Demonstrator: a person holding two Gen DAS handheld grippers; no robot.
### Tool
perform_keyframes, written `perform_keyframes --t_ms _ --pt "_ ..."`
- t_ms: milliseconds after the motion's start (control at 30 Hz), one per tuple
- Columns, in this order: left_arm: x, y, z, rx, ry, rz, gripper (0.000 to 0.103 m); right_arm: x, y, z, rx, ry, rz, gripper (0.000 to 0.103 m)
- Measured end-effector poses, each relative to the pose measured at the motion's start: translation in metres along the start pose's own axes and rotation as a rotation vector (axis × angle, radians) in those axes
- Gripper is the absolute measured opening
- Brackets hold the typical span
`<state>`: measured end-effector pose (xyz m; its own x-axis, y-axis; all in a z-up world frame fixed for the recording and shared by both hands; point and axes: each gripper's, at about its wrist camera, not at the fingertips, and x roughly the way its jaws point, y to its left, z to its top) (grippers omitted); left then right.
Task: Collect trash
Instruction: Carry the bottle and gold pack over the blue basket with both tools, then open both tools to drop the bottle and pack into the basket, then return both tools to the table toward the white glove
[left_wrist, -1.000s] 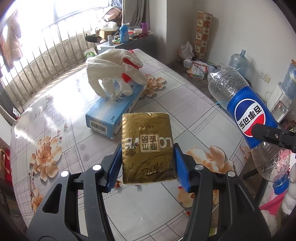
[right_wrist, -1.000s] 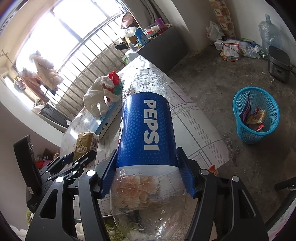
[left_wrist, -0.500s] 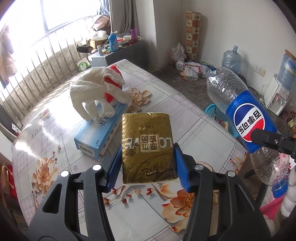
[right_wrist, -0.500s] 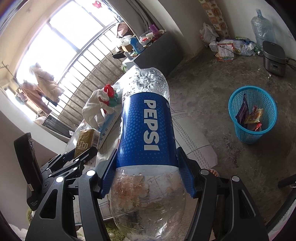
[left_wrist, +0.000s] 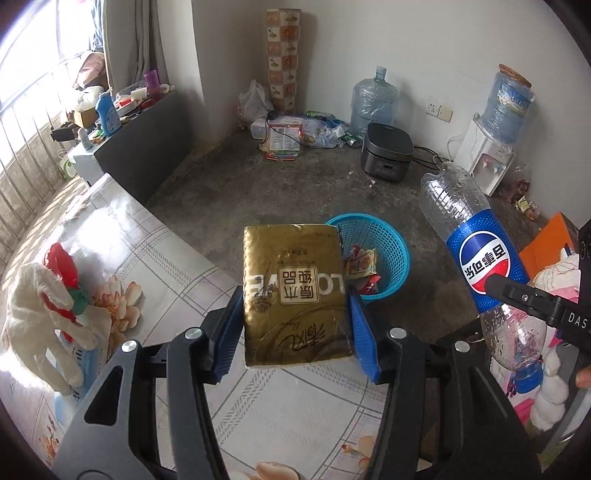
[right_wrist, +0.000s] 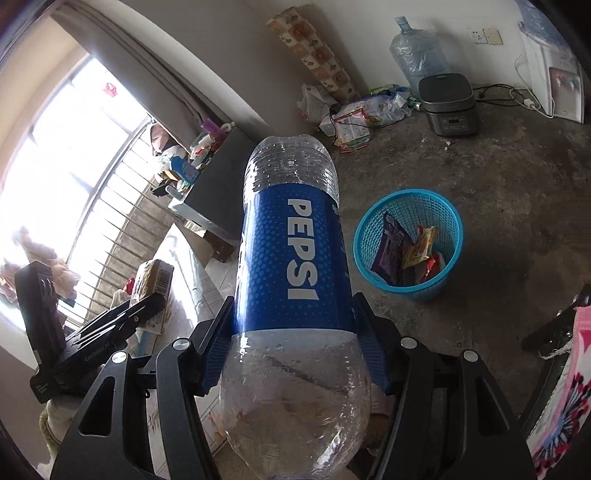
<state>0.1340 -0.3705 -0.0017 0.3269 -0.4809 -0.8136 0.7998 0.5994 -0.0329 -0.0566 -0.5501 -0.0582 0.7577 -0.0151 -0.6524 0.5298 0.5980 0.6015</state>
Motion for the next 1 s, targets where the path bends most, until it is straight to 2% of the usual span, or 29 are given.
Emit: perform_keyframes --t_ms 167,300,400,467,533,633,700,767,867,1000 --pt "0.074 -0.036 0.043 0.026 0.103 -0.137 0.051 0.019 -0.052 0.011 0.131 0.018 -0.077 0.061" --pt "0.147 -0.06 0.064 0.029 0.236 -0.205 0.051 0.055 -0.084 0.02 0.225 0.072 -0.082 0.061" --pt "0.198 -0.077 0.079 0.02 0.296 -0.251 0.052 0.091 -0.106 0.039 0.293 0.102 -0.063 0.062" --pt "0.231 -0.083 0.09 0.006 0.329 -0.272 0.067 0.12 -0.124 0.053 0.321 0.12 -0.053 0.062" --pt "0.252 -0.082 0.099 -0.017 0.302 -0.223 0.069 0.151 -0.145 0.066 0.352 0.136 -0.072 0.066" --pt "0.257 -0.077 0.103 -0.049 0.278 -0.198 0.069 0.184 -0.172 0.071 0.408 0.147 -0.124 0.066" --pt "0.247 -0.07 0.1 -0.07 0.264 -0.215 0.07 0.188 -0.182 0.067 0.473 0.128 -0.104 0.066" --pt "0.233 -0.066 0.095 -0.051 0.247 -0.212 0.073 0.183 -0.179 0.06 0.473 0.104 -0.071 0.066" --pt "0.204 -0.063 0.085 0.001 0.21 -0.187 0.074 0.174 -0.17 0.047 0.433 0.096 -0.088 0.066" --pt "0.159 -0.055 0.073 0.023 0.152 -0.191 0.075 0.153 -0.158 0.03 0.395 0.078 -0.127 0.066"
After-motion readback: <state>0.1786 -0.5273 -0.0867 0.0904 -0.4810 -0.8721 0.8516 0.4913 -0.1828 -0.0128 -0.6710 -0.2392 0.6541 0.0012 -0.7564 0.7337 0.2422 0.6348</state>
